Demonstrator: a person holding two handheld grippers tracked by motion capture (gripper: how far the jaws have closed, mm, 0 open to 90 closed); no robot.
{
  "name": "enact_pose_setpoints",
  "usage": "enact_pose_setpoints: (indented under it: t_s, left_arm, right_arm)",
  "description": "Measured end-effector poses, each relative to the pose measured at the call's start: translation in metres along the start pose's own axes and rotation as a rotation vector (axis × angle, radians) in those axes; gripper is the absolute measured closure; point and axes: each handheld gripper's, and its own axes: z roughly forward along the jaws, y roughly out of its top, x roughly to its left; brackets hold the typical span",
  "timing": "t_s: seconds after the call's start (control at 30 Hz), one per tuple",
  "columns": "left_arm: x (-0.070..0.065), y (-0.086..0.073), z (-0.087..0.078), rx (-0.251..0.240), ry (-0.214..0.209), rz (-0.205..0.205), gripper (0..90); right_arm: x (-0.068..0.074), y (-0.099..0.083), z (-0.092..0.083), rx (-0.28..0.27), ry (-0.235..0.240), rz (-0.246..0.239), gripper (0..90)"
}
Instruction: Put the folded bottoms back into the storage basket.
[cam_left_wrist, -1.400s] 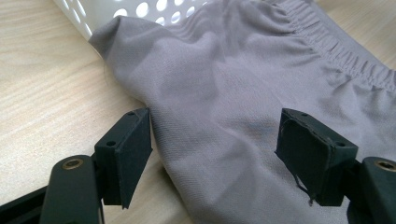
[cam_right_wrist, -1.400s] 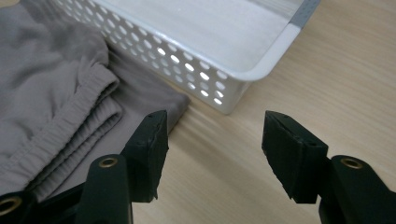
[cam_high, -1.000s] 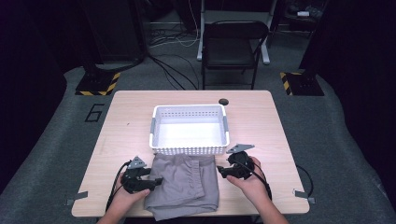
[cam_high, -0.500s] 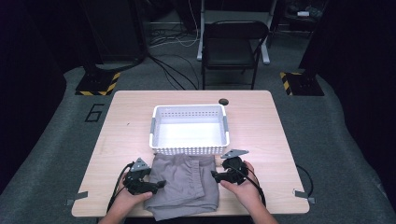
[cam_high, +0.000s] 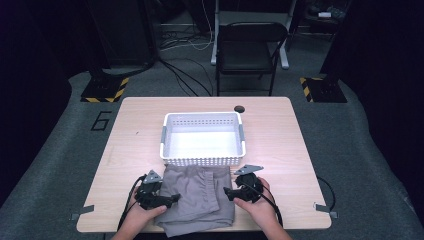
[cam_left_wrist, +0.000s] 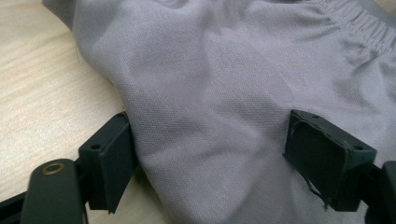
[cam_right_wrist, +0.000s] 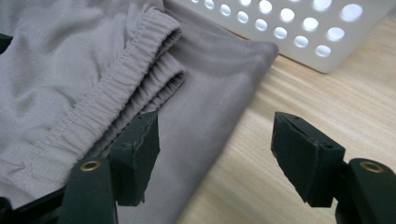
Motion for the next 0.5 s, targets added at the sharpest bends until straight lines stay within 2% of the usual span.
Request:
enact_pose_setpoints:
  t_s: [0.1, 0.2, 0.23, 0.27, 0.3, 0.33, 0.37, 0.43, 0.5]
  left_arm:
    - [-0.002, -0.001, -0.005, 0.017, 0.061, -0.03, 26.2]
    - [-0.005, -0.003, -0.006, 0.026, 0.09, -0.041, 26.3]
    - [-0.008, -0.003, -0.005, 0.015, 0.101, -0.063, 26.3]
    - [-0.008, -0.003, -0.006, 0.028, 0.101, -0.047, 26.2]
    - [-0.01, -0.003, -0.005, 0.022, 0.107, -0.05, 26.3]
    - [-0.012, -0.003, -0.003, 0.012, 0.113, -0.049, 26.3]
    - [-0.013, -0.003, -0.004, 0.023, 0.112, -0.047, 26.3]
    - [-0.015, -0.003, -0.003, 0.014, 0.121, -0.058, 26.4]
    - [-0.014, -0.003, -0.002, 0.012, 0.123, -0.043, 26.5]
  right_arm:
    - [0.001, -0.002, 0.001, 0.003, -0.002, 0.002, 32.2]
    - [0.003, -0.004, 0.004, 0.012, -0.006, 0.017, 32.1]
    - [0.004, -0.004, 0.005, 0.019, -0.001, 0.024, 31.9]
    - [0.004, -0.005, 0.007, 0.026, -0.002, 0.017, 31.9]
    - [0.006, -0.005, 0.007, 0.031, 0.0, 0.038, 31.8]
    - [0.007, -0.006, 0.009, 0.029, -0.001, 0.028, 31.7]
    - [0.007, -0.006, 0.01, 0.029, -0.005, 0.019, 31.6]
    - [0.009, -0.006, 0.012, 0.031, -0.015, 0.024, 31.5]
    - [0.011, -0.007, 0.014, 0.037, -0.018, 0.042, 31.4]
